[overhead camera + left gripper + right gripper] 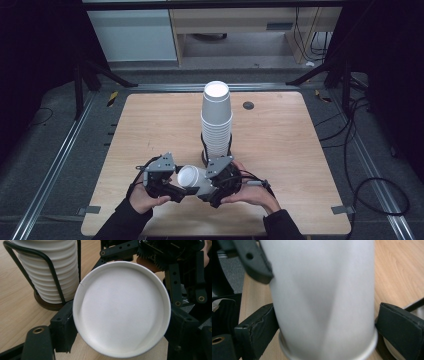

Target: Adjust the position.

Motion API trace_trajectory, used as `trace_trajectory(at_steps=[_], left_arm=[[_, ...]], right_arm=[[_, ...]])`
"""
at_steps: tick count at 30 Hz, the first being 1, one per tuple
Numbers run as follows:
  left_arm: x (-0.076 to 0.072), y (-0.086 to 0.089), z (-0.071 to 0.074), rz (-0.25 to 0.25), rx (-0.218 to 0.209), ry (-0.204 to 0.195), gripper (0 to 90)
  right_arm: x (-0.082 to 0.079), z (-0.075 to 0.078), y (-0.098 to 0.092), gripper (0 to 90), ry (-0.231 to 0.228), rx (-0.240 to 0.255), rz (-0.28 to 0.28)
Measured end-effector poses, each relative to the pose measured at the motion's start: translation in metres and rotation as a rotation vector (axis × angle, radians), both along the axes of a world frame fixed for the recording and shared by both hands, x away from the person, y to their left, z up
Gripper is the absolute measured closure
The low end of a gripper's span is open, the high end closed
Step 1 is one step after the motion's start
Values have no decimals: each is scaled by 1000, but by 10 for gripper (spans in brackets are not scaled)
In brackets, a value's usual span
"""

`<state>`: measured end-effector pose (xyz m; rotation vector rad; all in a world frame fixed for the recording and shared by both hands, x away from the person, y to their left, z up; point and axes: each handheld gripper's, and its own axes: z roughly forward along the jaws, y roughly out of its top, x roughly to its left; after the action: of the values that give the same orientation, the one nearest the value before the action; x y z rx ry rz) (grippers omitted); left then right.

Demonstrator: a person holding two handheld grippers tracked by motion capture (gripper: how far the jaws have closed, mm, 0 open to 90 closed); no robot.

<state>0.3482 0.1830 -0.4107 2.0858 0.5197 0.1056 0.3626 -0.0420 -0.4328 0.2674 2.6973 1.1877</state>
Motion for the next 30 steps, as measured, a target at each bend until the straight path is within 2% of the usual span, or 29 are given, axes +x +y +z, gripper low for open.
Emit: trace_trajectory(at_steps=[10,16,19,23,26,30], left_arm=[[5,10,1,21,-11,-3,224],[8,20,4,48,-40,-9,224],[9,25,6,58,-73,-18,224],[9,32,9,66,-138,-20,223],[9,34,10,61,-187,-15,223],[9,35,11,40,-229,-18,223]], right_arm=[[1,13,-17,48,-21,62,-34],[4,22,-32,48,-35,93,-70],[5,24,-40,48,-35,109,-89],[6,26,-49,48,-24,142,-107],[7,25,-50,50,-6,162,-106],[8,22,-49,50,30,186,-88]])
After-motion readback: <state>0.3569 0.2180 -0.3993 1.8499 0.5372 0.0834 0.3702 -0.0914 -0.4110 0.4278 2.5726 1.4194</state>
